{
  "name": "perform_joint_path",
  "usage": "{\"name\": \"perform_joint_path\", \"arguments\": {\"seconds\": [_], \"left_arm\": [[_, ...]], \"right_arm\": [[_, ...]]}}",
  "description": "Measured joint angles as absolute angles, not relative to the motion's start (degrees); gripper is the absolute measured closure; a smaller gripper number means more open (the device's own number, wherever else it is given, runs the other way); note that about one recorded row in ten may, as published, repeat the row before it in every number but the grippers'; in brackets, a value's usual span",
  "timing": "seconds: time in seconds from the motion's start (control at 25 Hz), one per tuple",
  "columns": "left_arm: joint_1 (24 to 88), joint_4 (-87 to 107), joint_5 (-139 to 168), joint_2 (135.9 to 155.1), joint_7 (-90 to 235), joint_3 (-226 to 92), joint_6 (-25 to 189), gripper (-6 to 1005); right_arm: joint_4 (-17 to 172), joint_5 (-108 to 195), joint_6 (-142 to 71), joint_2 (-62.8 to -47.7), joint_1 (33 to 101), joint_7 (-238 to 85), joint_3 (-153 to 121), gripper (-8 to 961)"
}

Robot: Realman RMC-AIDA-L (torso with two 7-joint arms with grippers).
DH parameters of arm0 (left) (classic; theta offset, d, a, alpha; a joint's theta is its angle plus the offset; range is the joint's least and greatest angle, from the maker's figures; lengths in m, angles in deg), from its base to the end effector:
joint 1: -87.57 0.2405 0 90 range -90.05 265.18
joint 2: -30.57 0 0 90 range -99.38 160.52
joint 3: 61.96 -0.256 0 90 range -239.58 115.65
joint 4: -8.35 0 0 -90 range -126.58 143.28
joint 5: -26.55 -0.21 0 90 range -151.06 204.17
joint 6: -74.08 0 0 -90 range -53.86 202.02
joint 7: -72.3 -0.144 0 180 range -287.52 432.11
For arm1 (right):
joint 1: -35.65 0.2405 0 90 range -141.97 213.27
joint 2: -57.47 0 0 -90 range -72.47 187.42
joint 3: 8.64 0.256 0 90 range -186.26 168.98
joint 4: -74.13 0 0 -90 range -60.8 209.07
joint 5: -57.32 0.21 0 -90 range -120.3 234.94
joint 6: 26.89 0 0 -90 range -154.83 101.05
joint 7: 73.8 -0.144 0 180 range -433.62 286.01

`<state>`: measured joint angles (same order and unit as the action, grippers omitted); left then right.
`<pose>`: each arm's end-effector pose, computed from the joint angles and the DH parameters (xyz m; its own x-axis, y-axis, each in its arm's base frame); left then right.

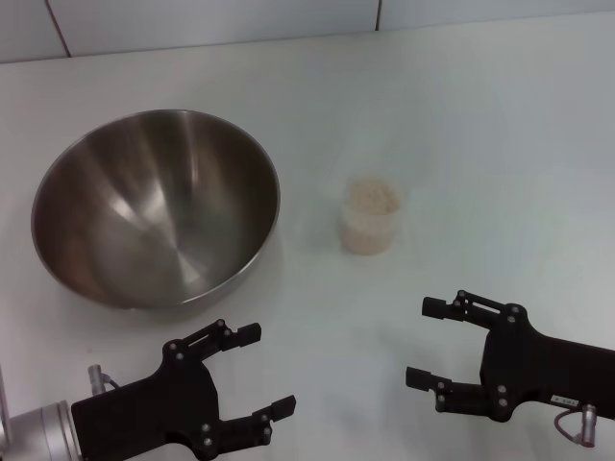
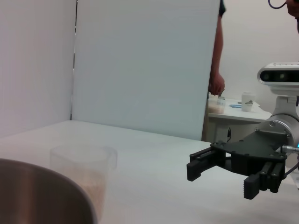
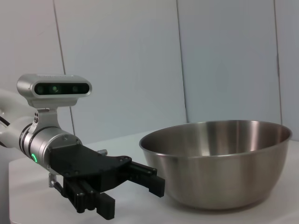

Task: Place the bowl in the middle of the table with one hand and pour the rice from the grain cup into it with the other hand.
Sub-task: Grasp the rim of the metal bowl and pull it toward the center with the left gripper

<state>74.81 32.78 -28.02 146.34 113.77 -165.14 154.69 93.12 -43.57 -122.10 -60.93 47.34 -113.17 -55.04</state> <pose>-0.2862 0.2090 -0.0851 0.7878 0.1377 0.6003 0.2731 -0.9517 -0.1400 0.3280 0.1955 -0.0404 0.7684 -0.1364 -0.6252 -0.3675 -0.8940 -0.2565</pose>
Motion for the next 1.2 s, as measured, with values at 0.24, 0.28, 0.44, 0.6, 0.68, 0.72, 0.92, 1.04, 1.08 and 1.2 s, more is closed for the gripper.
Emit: {"name": "perform_joint_path", "arguments": {"seconds": [0.24, 0.28, 0.44, 0.6, 0.68, 0.72, 0.92, 1.04, 1.08, 1.2], "left_arm": [[74.9, 32.8, -28.0, 146.32, 113.8, -165.1, 154.6, 160], [74.9, 32.8, -28.0, 146.32, 113.8, -165.1, 154.5, 163], [75.0, 32.9, -28.0, 146.27, 113.8, -165.1, 154.8, 177], [78.5, 39.8, -27.6, 145.93, 114.1, -161.9, 163.3, 190], [78.5, 39.8, -27.6, 145.93, 114.1, -161.9, 163.3, 196], [78.5, 39.8, -27.6, 145.93, 114.1, -161.9, 163.3, 200], [82.1, 54.2, -29.9, 148.41, 135.1, -139.3, 168.0, 216], [81.6, 70.4, -42.8, 148.28, 158.2, -129.2, 148.5, 226], [81.3, 72.9, -46.1, 148.23, 161.8, -128.6, 145.7, 230], [79.3, 79.6, -60.6, 147.90, 176.7, -127.4, 139.1, 240]], "right_arm": [[93.1, -43.6, -122.1, -60.99, 47.3, -113.2, -55.0, 145], [93.1, -43.6, -122.0, -61.00, 47.3, -113.2, -55.0, 145], [93.1, -43.6, -122.0, -61.00, 47.3, -113.2, -55.0, 145], [93.1, -43.6, -122.0, -61.00, 47.3, -113.1, -55.0, 145], [93.1, -43.6, -122.0, -60.99, 47.3, -113.1, -55.0, 145], [93.1, -43.6, -122.0, -61.00, 47.2, -113.0, -55.0, 145], [93.2, -43.6, -122.0, -61.24, 47.2, -112.8, -54.9, 145], [93.2, -43.6, -122.0, -61.26, 47.2, -112.8, -54.8, 145], [93.3, -43.6, -122.0, -61.26, 47.2, -112.8, -54.8, 145], [93.4, -43.6, -122.1, -61.26, 47.1, -112.8, -54.7, 145]]}}
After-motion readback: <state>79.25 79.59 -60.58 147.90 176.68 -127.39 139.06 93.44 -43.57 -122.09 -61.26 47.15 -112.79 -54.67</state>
